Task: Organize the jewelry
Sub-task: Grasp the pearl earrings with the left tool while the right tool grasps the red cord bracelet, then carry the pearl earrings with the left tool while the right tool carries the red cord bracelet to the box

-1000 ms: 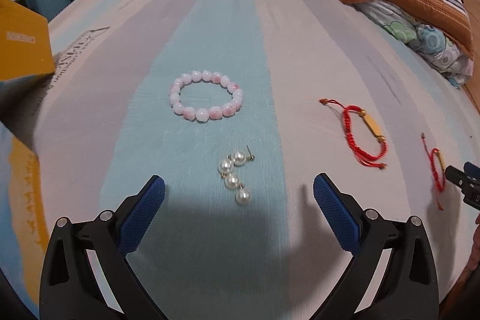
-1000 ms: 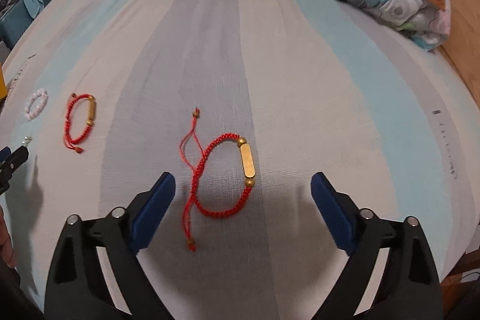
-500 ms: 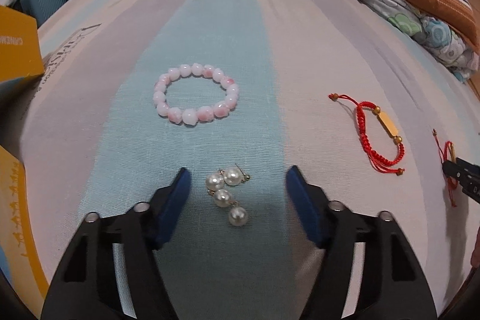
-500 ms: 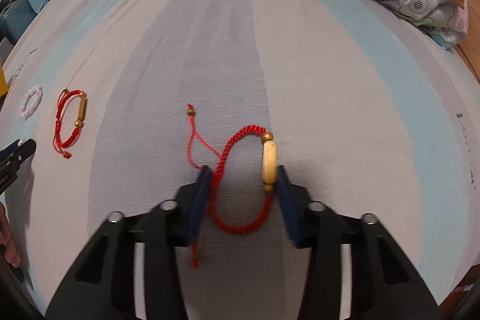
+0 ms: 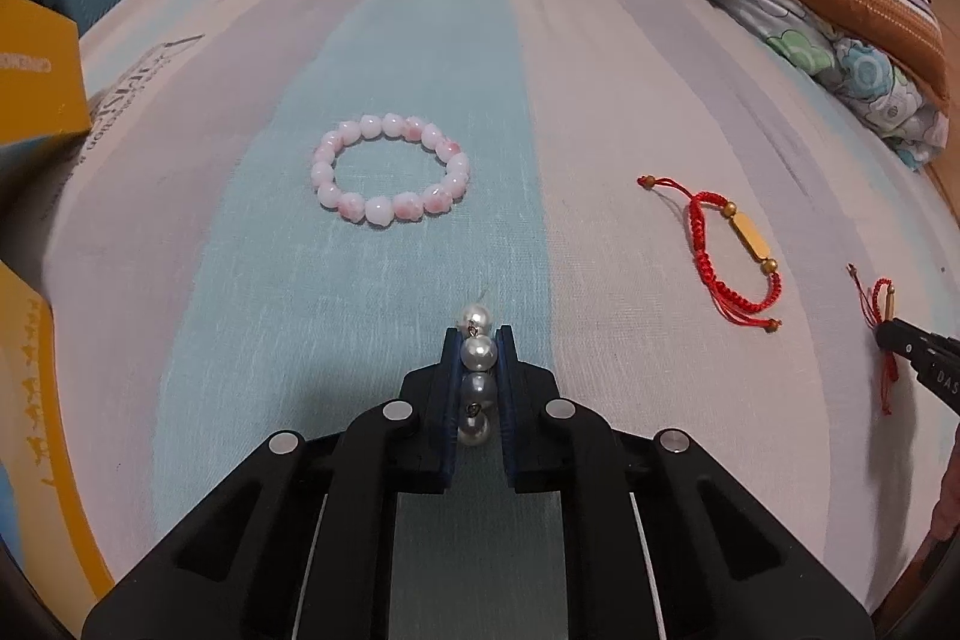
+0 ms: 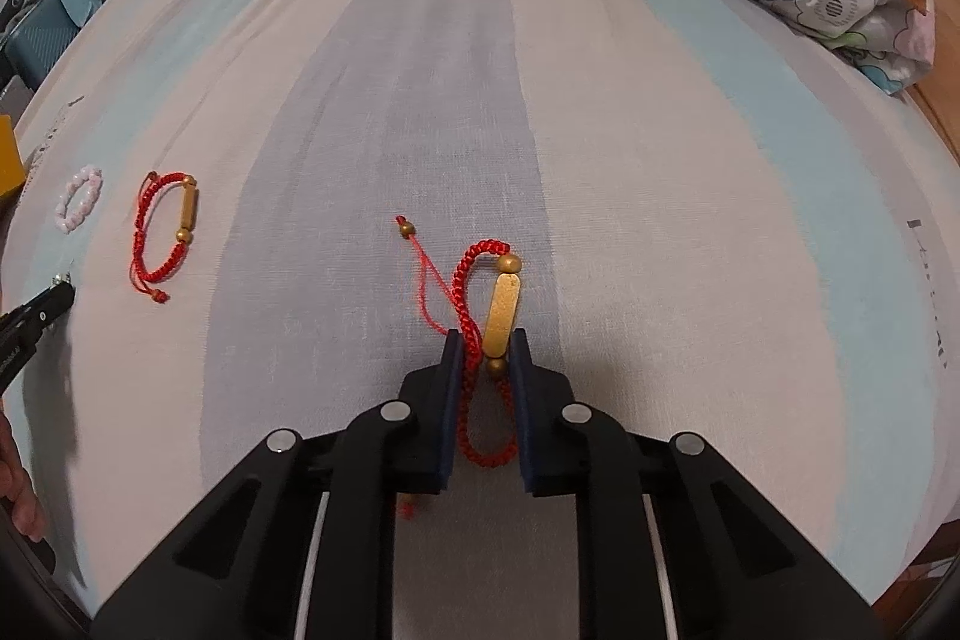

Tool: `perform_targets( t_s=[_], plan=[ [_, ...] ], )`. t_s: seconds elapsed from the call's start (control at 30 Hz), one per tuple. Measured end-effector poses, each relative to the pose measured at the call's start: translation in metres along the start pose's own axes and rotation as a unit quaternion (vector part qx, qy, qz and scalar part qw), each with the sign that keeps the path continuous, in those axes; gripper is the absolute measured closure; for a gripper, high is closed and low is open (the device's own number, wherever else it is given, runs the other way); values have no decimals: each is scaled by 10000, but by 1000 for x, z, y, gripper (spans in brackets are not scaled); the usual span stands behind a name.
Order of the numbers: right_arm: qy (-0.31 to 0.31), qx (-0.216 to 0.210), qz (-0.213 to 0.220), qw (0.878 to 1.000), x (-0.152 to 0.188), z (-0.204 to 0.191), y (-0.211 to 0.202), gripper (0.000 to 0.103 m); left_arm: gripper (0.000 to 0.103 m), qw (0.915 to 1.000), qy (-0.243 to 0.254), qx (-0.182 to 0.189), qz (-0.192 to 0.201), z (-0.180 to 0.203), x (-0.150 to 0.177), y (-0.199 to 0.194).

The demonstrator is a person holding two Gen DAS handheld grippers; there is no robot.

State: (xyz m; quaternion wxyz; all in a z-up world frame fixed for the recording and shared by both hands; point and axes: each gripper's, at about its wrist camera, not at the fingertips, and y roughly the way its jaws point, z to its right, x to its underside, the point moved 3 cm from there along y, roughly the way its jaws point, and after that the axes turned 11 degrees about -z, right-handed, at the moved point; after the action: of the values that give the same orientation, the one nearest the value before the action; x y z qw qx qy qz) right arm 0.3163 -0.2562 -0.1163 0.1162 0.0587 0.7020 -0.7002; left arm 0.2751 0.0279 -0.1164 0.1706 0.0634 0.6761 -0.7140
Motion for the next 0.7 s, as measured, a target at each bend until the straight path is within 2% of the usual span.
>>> perform_targets(
  t_s=[0.7],
  plan=[
    [-63, -91, 374, 9992, 17, -16, -54, 90, 93, 9999, 54, 56, 148, -10, 10, -50]
  ],
)
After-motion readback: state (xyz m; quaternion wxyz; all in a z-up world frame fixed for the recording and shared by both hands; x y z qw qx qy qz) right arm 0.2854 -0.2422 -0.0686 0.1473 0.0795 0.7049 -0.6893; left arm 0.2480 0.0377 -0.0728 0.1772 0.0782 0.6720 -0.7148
